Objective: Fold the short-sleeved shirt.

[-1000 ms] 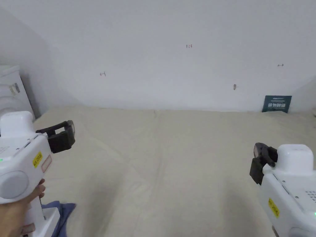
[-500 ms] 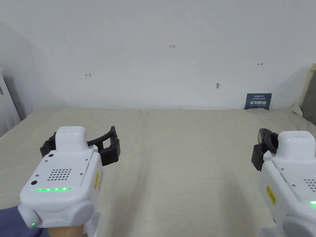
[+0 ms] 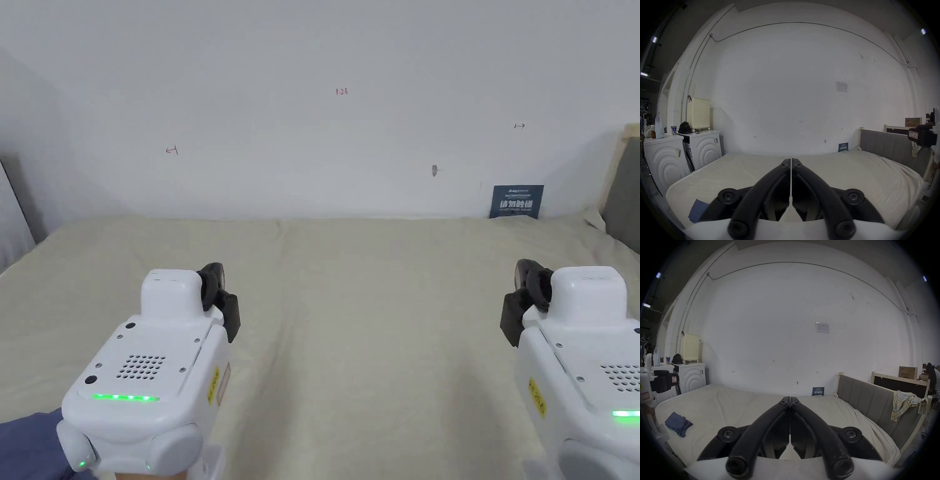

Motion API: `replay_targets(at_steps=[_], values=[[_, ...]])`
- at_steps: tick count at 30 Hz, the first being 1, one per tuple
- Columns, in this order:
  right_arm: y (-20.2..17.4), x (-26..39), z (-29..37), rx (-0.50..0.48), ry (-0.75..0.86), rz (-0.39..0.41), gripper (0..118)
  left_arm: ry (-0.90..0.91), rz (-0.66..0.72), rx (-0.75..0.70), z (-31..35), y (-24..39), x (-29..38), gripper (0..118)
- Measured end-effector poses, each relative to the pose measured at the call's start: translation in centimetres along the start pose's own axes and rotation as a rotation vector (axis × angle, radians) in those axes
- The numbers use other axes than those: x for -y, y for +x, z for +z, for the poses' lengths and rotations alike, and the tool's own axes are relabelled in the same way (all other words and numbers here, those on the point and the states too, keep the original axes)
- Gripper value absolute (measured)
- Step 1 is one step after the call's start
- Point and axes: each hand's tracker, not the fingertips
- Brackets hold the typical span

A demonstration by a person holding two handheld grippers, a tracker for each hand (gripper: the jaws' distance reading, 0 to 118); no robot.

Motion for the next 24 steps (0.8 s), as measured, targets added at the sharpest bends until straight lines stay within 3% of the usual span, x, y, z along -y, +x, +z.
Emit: replay_targets(at_steps=[24], values=[[-0.63,-0.30,0.04,-0.014,0.002,-0.002,0,-0.017,-0.008,0.012,-0.04,0.41,-0.01,1]])
